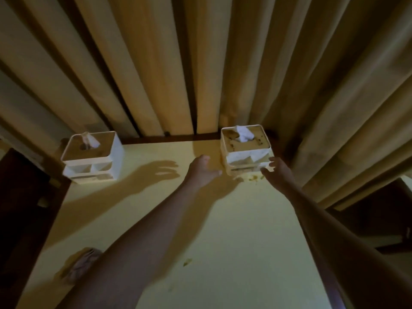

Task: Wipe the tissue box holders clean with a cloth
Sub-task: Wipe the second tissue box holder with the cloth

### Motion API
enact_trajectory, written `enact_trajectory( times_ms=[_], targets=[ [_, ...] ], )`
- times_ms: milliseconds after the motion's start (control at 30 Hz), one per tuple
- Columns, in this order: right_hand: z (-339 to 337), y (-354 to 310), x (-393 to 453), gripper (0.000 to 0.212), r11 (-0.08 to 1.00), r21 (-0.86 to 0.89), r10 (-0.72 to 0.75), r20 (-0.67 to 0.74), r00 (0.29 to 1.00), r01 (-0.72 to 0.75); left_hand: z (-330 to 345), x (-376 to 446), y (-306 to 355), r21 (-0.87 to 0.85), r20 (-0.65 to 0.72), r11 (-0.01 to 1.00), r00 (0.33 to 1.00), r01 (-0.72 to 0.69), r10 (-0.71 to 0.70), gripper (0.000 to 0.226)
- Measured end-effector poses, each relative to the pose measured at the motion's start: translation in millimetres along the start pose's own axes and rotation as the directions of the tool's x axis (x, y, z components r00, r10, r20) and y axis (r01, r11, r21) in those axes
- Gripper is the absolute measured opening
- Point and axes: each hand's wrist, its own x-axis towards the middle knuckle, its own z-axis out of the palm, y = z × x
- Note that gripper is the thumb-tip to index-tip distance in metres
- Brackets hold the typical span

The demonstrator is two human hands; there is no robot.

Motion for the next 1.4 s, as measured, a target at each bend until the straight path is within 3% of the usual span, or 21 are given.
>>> enact_trajectory(
  times_ms=[133,267,400,567,700,867,1067,1400],
  targets=[
    [-11.2,7.6,57.1,0.074,0.993,-0.052,-0.107,0.029,0.994,0.109,19.8,45.0,24.6,-0.045,-0.023,0.998,0.999,0.035,-0.036,0.083],
    [-11.0,5.5,86.3,0.062,0.987,-0.063,-0.142,0.136,0.981,0.151,34.1,66.0,30.3,-0.047,0.009,0.998,0.999,0.032,-0.031,0.089],
    [-11.3,18.1,103.2,0.053,0.983,0.137,-0.144,0.142,0.979,0.125,47.8,75.3,28.5,-0.097,-0.047,0.995,0.999,0.010,-0.014,0.073],
    [-11.6,30.4,111.8,0.042,0.964,0.165,-0.229,0.130,0.965,0.207,64.4,79.7,14.8,-0.269,-0.150,0.962,0.985,0.045,-0.088,0.057],
    [-8.4,27.3,102.9,0.052,0.966,0.176,-0.209,0.115,0.971,0.187,55.0,71.2,5.7,-0.234,-0.166,0.972,0.984,0.025,-0.066,0.059],
    [11.3,4.2,59.3,0.064,0.955,0.205,-0.240,0.105,0.965,0.215,18.5,31.5,-17.0,-0.206,-0.198,0.979,0.979,0.000,-0.042,0.062],
    [51.7,-37.2,-44.4,0.055,0.937,0.253,-0.265,0.074,0.961,0.239,-39.6,-60.1,-68.4,-0.180,-0.184,0.984,0.983,-0.014,-0.020,0.051],
    [138.3,-66.7,-199.2,0.060,0.950,0.302,-0.118,0.125,0.985,0.075,-93.7,-186.2,-169.3,-0.182,-0.149,0.983,0.988,0.013,-0.041,0.052]
  ],
)
